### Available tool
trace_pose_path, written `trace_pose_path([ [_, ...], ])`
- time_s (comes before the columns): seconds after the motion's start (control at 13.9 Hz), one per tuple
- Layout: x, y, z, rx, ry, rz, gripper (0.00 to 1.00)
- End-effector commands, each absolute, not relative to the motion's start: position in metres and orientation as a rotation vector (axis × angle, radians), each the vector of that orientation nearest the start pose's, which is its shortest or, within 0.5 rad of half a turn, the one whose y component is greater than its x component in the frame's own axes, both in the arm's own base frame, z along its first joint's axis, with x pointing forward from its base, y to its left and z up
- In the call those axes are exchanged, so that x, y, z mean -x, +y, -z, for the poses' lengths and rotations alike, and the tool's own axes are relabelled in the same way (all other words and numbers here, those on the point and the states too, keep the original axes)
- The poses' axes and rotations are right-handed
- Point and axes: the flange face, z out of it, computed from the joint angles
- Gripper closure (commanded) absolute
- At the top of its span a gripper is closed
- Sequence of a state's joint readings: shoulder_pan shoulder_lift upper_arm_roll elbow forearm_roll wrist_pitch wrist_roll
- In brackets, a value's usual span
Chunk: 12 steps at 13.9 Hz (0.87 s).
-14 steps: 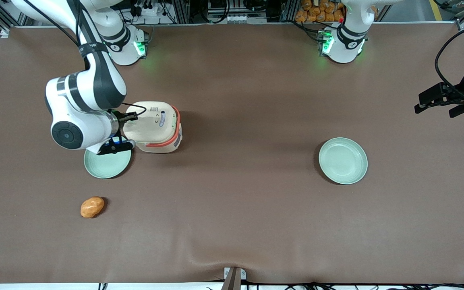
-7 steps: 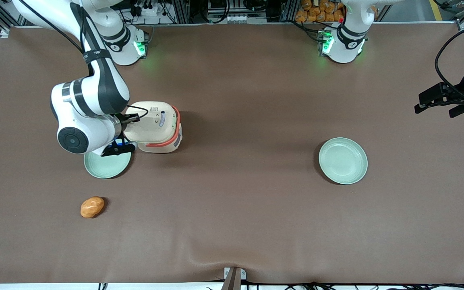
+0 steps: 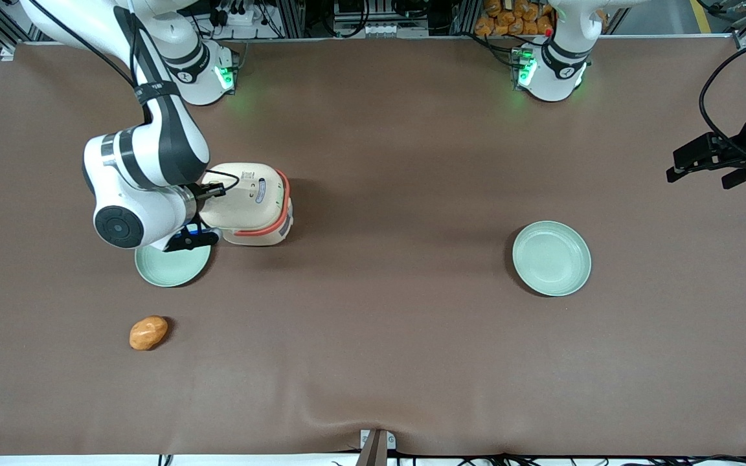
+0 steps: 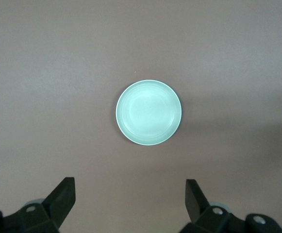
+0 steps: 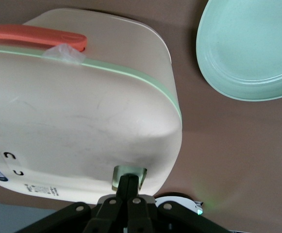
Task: Press rice cooker button with right arm
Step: 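Press the rice cooker's button downward with the right gripper, then lift the right gripper away from the button as the lid opens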
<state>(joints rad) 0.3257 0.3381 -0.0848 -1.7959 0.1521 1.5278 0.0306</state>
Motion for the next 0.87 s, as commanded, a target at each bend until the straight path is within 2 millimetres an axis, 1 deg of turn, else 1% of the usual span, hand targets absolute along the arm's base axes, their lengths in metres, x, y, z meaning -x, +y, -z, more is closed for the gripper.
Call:
trace_pose_path([
  [0.0,-0.543,0.156,-0.313,2.946,-0.227,-0.966,1.0],
  [0.14,-0.545,0.156,-0.322,2.948,-0.223,-0.955,1.0],
  [0.22,-0.548,0.157,-0.332,2.951,-0.227,-0.934,1.0],
  [0.29,-0.552,0.158,-0.342,2.953,-0.231,-0.911,0.97],
  [0.43,-0.562,0.161,-0.379,2.963,-0.251,-0.837,0.92],
  [0.58,-0.563,0.162,-0.412,2.958,-0.266,-0.825,0.92],
  [0.79,-0.558,0.158,-0.444,2.949,-0.281,-0.822,0.88],
])
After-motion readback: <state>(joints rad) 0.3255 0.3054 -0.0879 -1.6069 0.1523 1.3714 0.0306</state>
